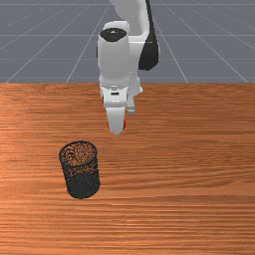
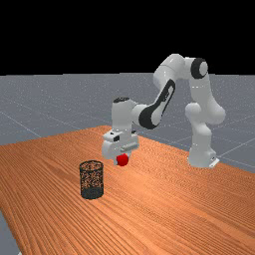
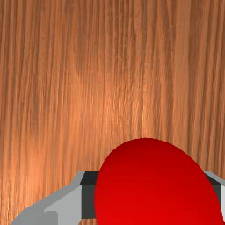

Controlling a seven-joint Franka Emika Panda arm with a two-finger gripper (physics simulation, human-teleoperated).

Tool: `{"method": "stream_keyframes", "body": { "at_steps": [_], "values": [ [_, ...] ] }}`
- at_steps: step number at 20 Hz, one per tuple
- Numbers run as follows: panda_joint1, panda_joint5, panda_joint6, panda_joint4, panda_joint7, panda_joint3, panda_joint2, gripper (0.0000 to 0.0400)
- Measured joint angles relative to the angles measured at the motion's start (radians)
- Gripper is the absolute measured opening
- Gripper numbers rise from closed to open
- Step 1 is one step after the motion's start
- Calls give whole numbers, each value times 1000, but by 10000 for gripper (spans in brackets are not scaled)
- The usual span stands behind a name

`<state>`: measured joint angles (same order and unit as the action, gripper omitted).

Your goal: Put the ball into the container

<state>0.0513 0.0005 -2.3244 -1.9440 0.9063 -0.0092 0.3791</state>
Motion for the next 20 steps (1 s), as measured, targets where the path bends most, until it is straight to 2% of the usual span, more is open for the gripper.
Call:
{"method": "stream_keyframes", "body": {
  "at_steps": [7,15,20],
  "values": [
    [62,10,8,20,93,-20,16,279],
    [71,11,40,30,91,-27,-4,279],
    [71,19,48,106,83,-25,42,279]
  ]
}}
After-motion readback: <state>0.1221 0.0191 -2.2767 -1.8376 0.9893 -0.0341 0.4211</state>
